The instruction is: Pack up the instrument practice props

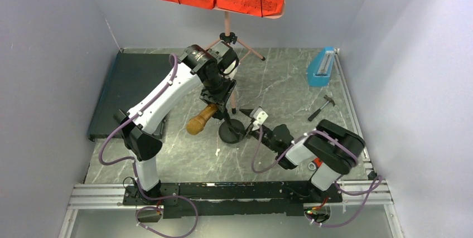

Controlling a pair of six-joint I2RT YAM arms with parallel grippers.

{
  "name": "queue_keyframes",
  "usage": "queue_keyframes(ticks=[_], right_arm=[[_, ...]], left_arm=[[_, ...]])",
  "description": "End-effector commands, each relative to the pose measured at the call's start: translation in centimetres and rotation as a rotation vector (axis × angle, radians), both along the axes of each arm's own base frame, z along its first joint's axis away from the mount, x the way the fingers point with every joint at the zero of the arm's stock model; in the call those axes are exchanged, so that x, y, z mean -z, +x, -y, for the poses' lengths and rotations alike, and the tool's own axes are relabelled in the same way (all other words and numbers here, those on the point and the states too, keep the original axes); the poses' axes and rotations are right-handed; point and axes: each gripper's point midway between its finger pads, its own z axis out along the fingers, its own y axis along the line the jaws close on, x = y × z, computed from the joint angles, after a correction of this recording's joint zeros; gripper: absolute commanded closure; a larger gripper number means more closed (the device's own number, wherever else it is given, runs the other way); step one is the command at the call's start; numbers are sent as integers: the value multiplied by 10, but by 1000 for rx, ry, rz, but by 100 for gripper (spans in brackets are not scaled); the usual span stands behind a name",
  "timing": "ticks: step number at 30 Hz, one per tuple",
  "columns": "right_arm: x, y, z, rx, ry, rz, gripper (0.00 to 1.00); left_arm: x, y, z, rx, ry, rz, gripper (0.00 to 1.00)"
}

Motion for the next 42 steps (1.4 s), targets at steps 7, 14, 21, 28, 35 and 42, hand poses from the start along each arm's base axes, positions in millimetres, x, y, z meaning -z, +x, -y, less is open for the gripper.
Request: queue_keyframes(ticks=[7, 14, 21, 28, 35, 42], right_arm=[[-97, -9, -3, 27, 72, 305, 20], [-97, -22, -16, 32, 22, 368, 0], [-103, -25, -22, 60, 39, 374, 0], [-102, -23, -20, 124, 17, 374, 0], [-100, -23, -13, 174, 9, 380, 16], [-89, -14, 1, 261, 7, 347, 42]], left_arm=[[-11, 15, 14, -275, -101, 57, 78], [-18, 17, 26, -347, -234, 94, 69], [-16, 15, 37, -341, -259, 91, 62], [-20, 16, 47, -339, -294, 100, 60], [-21, 14, 55, -331, -300, 114, 59], [-24, 12, 60, -325, -308, 123, 58]])
